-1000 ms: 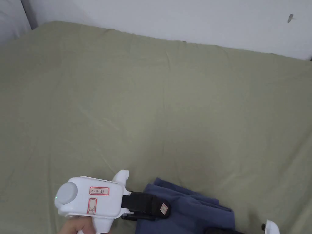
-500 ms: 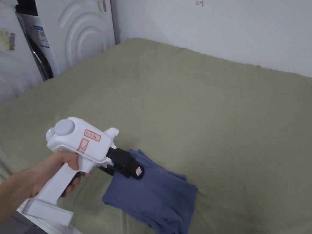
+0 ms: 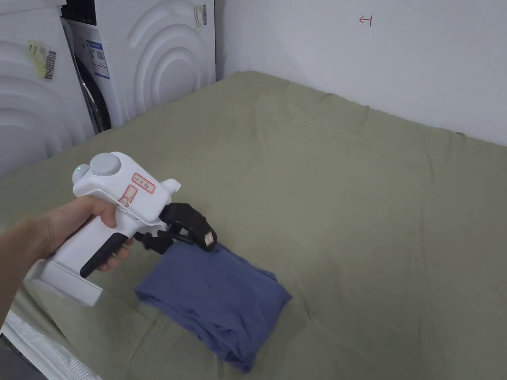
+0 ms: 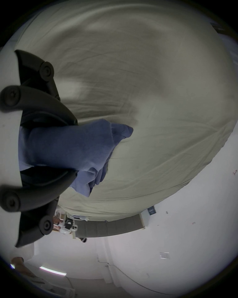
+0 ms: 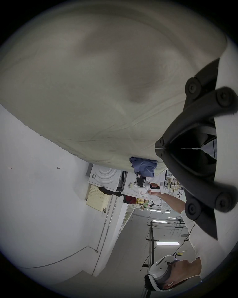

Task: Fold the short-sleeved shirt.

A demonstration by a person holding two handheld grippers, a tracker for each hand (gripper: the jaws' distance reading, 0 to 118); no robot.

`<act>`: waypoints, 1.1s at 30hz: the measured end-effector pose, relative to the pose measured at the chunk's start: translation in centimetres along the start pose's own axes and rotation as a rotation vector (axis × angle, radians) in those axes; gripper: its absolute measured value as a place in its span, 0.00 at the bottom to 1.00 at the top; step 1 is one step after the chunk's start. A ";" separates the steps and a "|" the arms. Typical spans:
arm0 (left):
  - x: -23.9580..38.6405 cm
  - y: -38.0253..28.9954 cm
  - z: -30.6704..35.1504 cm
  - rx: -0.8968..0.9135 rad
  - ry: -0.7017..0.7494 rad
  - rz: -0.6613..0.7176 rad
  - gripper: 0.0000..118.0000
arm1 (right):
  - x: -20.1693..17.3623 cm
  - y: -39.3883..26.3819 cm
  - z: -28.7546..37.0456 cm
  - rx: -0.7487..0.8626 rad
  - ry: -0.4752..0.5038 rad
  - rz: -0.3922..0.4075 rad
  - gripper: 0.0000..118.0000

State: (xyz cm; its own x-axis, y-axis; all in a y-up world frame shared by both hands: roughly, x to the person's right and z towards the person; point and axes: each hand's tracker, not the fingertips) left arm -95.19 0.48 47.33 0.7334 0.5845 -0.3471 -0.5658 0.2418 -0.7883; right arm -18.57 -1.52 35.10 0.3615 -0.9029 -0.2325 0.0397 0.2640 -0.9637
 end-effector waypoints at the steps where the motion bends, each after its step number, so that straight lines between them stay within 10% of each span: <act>1: 0.3 -0.9 -1.8 0.070 -0.025 0.078 0.99 | -0.1 -0.1 0.0 0.001 -0.003 -0.001 0.00; 6: 3.1 -3.0 3.3 0.160 0.240 -0.010 0.89 | -1.5 0.3 0.8 0.010 -0.001 0.063 0.00; 7: 4.6 -4.1 4.2 0.218 0.280 -0.020 0.73 | -1.6 0.5 1.3 0.021 -0.005 0.077 0.00; 9: 7.5 -6.1 5.0 0.300 0.287 0.037 0.00 | -2.5 1.0 2.2 0.046 -0.022 0.134 0.00; 22: 38.4 -18.2 -1.6 0.817 0.114 -0.330 0.00 | -16.0 1.6 7.2 0.543 -0.802 0.781 0.00; 25: 43.8 -20.6 -2.8 0.876 0.251 -0.556 0.00 | -18.9 -0.2 7.8 0.661 -0.850 0.914 0.00; 33: 48.7 -25.5 -3.1 1.039 0.294 -0.625 0.00 | -21.4 -3.3 8.7 0.780 -0.863 1.031 0.00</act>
State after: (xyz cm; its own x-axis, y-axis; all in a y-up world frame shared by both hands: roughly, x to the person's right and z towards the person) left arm -43.89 20.38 48.96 0.9645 -0.0141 -0.2637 -0.0214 0.9911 -0.1313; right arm -18.32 19.90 44.41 0.9329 0.1641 -0.3205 -0.1967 0.9778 -0.0719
